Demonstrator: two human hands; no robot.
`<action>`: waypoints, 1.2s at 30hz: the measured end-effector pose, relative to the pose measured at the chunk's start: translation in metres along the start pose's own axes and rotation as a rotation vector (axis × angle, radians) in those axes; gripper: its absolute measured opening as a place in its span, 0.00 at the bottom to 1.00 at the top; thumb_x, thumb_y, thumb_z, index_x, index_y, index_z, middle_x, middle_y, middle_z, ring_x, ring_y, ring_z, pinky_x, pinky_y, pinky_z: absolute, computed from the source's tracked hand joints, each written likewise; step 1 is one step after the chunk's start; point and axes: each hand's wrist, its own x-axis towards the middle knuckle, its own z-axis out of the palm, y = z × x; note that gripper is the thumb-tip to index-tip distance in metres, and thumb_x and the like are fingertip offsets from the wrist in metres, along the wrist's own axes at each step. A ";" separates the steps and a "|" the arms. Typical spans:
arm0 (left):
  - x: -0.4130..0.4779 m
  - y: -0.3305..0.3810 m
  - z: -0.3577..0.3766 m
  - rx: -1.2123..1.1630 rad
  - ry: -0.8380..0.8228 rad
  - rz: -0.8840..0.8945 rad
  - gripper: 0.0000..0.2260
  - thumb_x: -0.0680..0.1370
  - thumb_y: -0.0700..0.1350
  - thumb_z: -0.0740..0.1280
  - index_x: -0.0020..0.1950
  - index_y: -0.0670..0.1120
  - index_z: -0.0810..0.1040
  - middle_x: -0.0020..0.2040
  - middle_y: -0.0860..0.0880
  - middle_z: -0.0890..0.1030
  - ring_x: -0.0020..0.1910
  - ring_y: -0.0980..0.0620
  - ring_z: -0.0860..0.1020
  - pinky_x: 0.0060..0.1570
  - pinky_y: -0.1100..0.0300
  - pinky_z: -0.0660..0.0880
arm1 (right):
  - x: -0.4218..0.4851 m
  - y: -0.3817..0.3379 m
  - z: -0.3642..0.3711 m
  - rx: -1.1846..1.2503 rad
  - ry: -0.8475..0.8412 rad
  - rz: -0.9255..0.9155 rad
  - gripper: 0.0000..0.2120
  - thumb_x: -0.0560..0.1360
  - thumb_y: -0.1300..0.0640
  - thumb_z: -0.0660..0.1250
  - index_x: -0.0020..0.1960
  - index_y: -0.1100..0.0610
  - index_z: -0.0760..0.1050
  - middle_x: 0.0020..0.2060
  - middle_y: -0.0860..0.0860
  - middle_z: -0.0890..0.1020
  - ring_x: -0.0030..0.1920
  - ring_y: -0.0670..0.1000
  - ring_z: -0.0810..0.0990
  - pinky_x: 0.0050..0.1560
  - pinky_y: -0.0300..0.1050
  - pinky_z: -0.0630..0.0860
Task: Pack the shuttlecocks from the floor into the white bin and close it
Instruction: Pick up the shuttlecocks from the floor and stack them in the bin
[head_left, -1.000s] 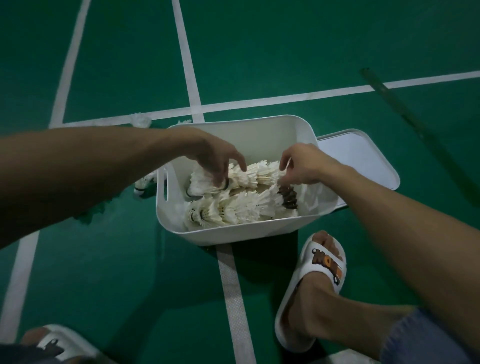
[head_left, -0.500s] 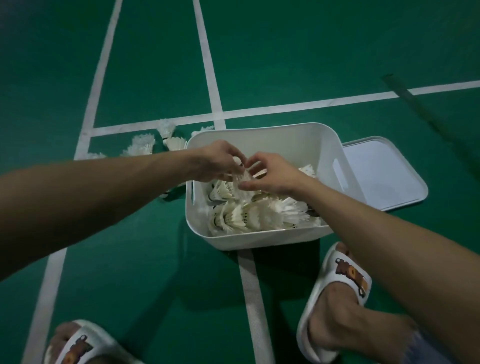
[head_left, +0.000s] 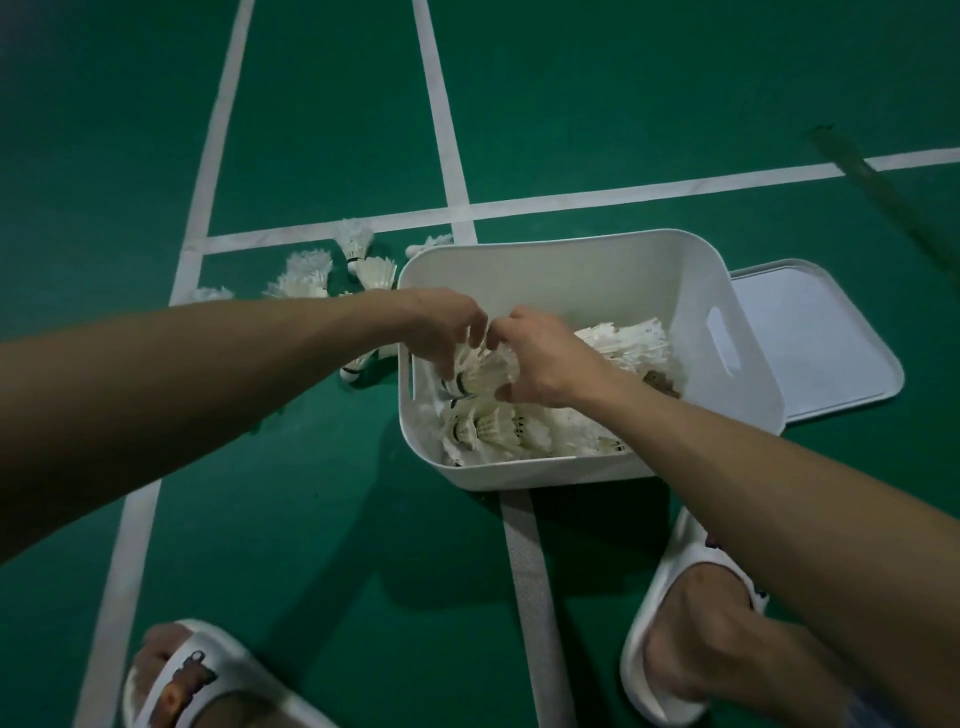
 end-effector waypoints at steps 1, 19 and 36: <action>0.000 0.001 0.000 0.050 -0.001 0.022 0.26 0.72 0.42 0.74 0.68 0.45 0.71 0.63 0.47 0.77 0.52 0.50 0.75 0.54 0.59 0.69 | 0.001 -0.003 0.005 0.007 0.009 -0.011 0.28 0.67 0.54 0.78 0.64 0.52 0.73 0.56 0.51 0.74 0.58 0.53 0.74 0.59 0.46 0.71; -0.032 -0.037 0.005 0.140 0.264 0.155 0.24 0.72 0.58 0.71 0.65 0.50 0.74 0.67 0.50 0.70 0.69 0.49 0.61 0.69 0.51 0.59 | 0.012 0.007 0.007 0.121 -0.104 0.007 0.38 0.65 0.52 0.79 0.71 0.49 0.67 0.60 0.52 0.77 0.57 0.52 0.77 0.59 0.48 0.75; -0.061 -0.071 0.036 -0.253 0.310 0.110 0.48 0.64 0.68 0.66 0.77 0.46 0.55 0.78 0.52 0.43 0.76 0.49 0.54 0.71 0.54 0.56 | 0.018 -0.003 0.025 -0.007 -0.044 0.007 0.20 0.69 0.59 0.73 0.60 0.57 0.76 0.56 0.53 0.79 0.51 0.50 0.76 0.52 0.40 0.71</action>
